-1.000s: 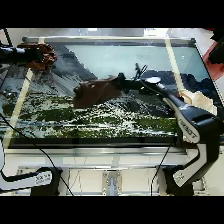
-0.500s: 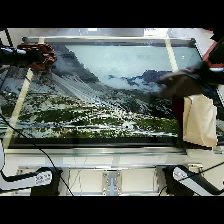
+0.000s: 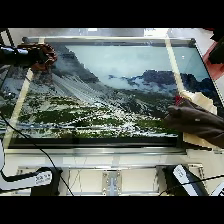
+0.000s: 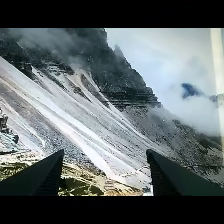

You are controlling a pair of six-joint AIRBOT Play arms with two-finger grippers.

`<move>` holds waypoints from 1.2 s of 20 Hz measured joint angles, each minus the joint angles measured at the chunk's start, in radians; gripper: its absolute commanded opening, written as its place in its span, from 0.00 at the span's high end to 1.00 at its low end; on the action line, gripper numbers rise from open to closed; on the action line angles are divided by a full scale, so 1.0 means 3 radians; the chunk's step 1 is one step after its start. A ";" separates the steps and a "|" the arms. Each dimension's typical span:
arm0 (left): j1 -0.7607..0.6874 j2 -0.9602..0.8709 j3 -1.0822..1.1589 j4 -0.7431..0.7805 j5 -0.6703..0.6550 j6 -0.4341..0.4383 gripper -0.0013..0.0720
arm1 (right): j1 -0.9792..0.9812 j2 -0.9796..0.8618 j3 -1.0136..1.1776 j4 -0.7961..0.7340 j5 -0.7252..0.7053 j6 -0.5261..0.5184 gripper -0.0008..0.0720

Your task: Fold the shirts.

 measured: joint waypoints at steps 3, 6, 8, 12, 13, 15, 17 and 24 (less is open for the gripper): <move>-0.0024 0.0000 0.0000 -0.0048 -0.0047 0.0000 0.17 | -0.0065 0.0019 -0.0406 -0.0046 -0.0229 -0.0022 0.32; -0.0052 0.0000 0.0000 -0.0118 -0.0053 -0.0001 0.17 | -0.0088 0.0028 -0.0553 0.0045 -0.0430 -0.0024 0.32; -0.0074 0.0000 0.0000 -0.0160 -0.0061 0.0000 0.17 | -0.0090 0.0046 -0.0500 0.0103 -0.0495 -0.0025 0.32; -0.0127 0.0000 0.0000 -0.0217 -0.0177 -0.0001 0.17 | -0.0094 0.0197 -0.0061 0.0140 -0.0708 -0.0048 0.32; -0.0137 0.0000 0.0000 -0.0228 -0.0230 -0.0001 0.17 | -0.0094 0.0242 0.0089 0.0149 -0.0796 -0.0057 0.31; -0.0154 0.0000 0.0000 -0.0243 -0.0342 -0.0005 0.17 | -0.0094 0.0314 0.0389 0.0231 -0.0989 -0.0069 0.32; -0.0167 0.0000 0.0000 -0.0264 -0.0416 -0.0066 0.17 | -0.0095 0.0352 0.0577 0.0735 -0.1161 -0.0121 0.32; -0.0174 0.0000 0.0000 -0.0384 -0.0608 -0.0343 0.17 | 0.0718 0.0309 0.0289 0.3028 -0.1420 -0.0930 0.32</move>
